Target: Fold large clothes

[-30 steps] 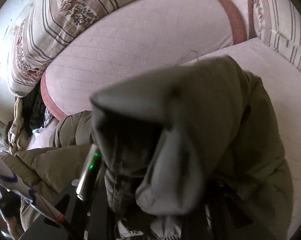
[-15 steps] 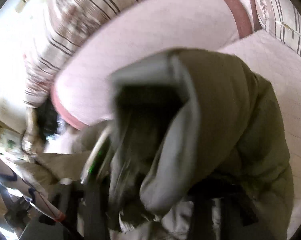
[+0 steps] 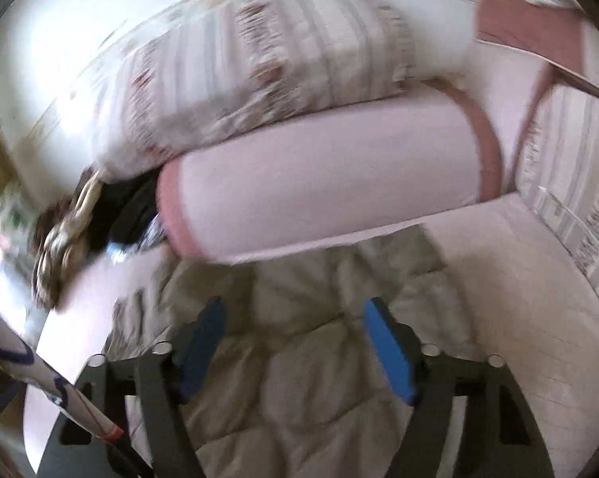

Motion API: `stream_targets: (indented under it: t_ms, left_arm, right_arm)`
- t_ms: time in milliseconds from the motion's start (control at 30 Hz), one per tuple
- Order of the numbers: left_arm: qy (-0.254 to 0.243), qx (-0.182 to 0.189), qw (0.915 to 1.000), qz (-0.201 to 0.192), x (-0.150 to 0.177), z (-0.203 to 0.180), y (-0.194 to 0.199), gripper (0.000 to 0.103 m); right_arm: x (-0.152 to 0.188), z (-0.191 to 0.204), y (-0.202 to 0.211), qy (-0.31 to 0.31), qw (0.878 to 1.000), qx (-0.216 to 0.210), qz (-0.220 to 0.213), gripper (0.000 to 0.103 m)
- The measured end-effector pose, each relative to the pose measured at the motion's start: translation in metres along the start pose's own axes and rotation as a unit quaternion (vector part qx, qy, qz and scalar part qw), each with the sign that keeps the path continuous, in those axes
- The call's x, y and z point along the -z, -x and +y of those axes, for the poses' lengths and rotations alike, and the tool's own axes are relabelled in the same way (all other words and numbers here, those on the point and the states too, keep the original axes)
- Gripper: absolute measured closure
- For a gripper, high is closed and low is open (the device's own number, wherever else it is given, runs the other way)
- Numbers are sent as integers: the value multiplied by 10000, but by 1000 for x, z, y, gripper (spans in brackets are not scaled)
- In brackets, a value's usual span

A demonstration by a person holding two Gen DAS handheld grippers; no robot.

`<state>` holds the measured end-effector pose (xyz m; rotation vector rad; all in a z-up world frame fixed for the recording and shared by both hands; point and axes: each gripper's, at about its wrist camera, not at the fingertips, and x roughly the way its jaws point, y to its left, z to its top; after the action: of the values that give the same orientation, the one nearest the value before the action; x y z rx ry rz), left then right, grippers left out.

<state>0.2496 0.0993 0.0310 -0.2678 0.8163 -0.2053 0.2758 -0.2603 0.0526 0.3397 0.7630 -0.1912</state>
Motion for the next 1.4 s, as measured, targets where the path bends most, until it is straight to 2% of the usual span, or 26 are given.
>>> stream_targets:
  t_ms: [100, 200, 300, 367, 500, 567, 700, 800, 900, 967, 1000, 1100, 1200, 1267, 1400]
  left_arm:
    - [-43, -240, 9996, 146, 38, 9, -14, 22]
    - [-136, -431, 9986, 275, 59, 14, -33, 22]
    - [-267, -527, 9978, 287, 69, 17, -46, 22]
    - [-318, -563, 9976, 252, 73, 19, -51, 22]
    - [-454, -489, 9971, 375, 76, 21, -63, 22]
    - [-486, -454, 9968, 435, 77, 24, -67, 22]
    - [-501, -420, 9967, 481, 79, 27, -69, 22]
    - [-491, -446, 9967, 476, 78, 28, -68, 22]
    - [-458, -566, 9966, 385, 77, 31, -62, 22]
    - [-456, -631, 9965, 301, 76, 33, -57, 22]
    - [-472, -700, 9961, 244, 75, 36, -53, 22]
    - [-470, -870, 9950, 140, 72, 42, -48, 22]
    - [-360, -859, 9955, 151, 69, 51, -45, 22]
    - [-320, -837, 9959, 152, 68, 56, -43, 22]
    - [-252, -895, 9956, 74, 65, 64, -39, 22]
  right_arm:
    - [15, 41, -15, 504, 9985, -115, 184, 48]
    - [30, 87, -49, 1182, 9926, -53, 273, 53]
    - [37, 108, -92, 1374, 9896, 198, 372, 53]
    - [39, 103, -123, 1270, 9898, 407, 503, 49]
    - [44, 80, -166, 989, 9890, 921, 597, 33]
    - [45, 67, -178, 793, 9899, 1029, 564, 30]
    - [46, 49, -186, 447, 9937, 914, 470, 28]
    - [51, 48, -187, 417, 9945, 879, 387, 27]
    - [49, 60, -186, 666, 9902, 1138, 468, 24]
    - [40, 74, -177, 958, 9844, 1346, 603, 23]
    - [36, 80, -164, 1057, 9841, 1328, 521, 23]
    - [35, 101, -121, 1168, 9888, 902, 221, 23]
    - [53, 125, -95, 1353, 9891, 542, 213, 23]
    - [68, 139, -98, 1536, 9864, 485, 330, 23]
    - [101, 148, -129, 1703, 9804, 885, 451, 21]
